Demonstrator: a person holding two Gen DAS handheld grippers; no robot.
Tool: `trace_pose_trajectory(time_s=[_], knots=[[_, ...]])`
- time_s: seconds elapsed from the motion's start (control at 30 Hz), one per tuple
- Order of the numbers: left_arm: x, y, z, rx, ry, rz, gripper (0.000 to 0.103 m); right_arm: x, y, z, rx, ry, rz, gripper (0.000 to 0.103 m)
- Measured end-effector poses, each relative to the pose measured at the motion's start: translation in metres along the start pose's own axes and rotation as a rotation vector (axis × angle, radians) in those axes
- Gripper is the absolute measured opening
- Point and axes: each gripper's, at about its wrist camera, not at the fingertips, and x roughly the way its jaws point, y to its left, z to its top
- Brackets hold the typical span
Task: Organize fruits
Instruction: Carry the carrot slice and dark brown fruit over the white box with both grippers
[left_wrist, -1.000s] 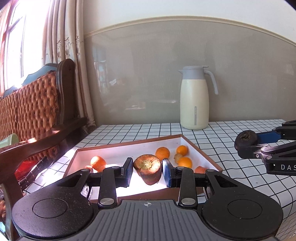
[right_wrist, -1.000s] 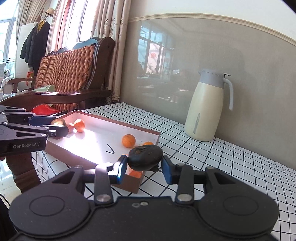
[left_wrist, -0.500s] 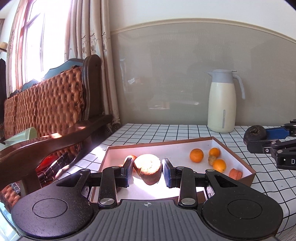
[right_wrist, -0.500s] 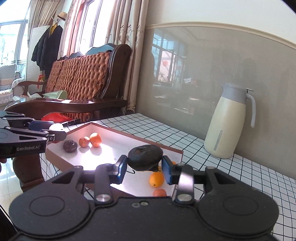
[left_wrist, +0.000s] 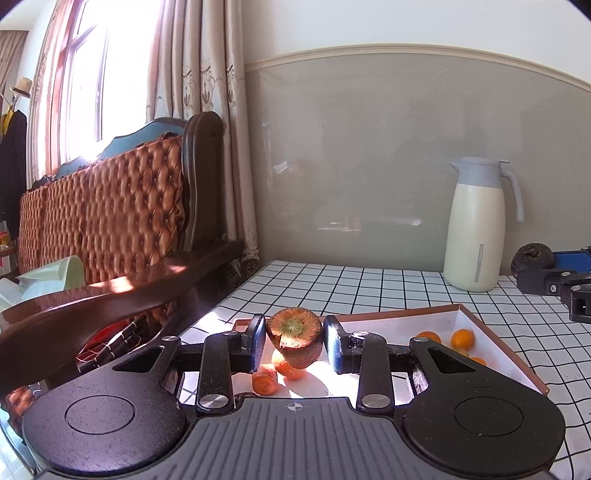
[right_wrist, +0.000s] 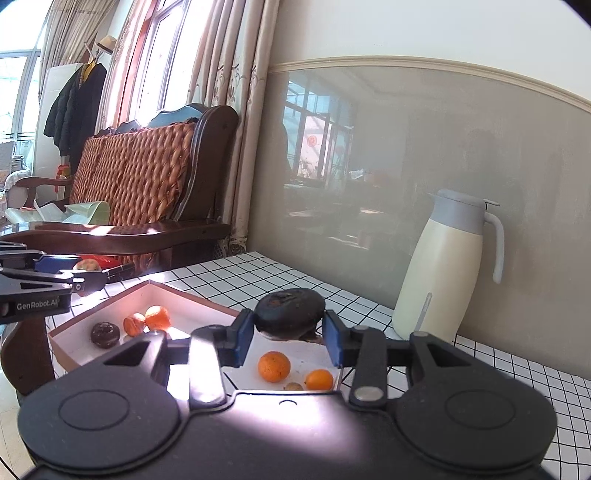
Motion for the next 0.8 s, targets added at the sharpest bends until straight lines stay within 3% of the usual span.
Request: trace_pose_trajectory(time_s=[0.8], knots=[[0.086, 0.034, 0.012, -0.039, 0.081, 0.046, 0.034, 0.063, -0.019, -0.002, 0.064, 0.067, -0.024, 0.032]])
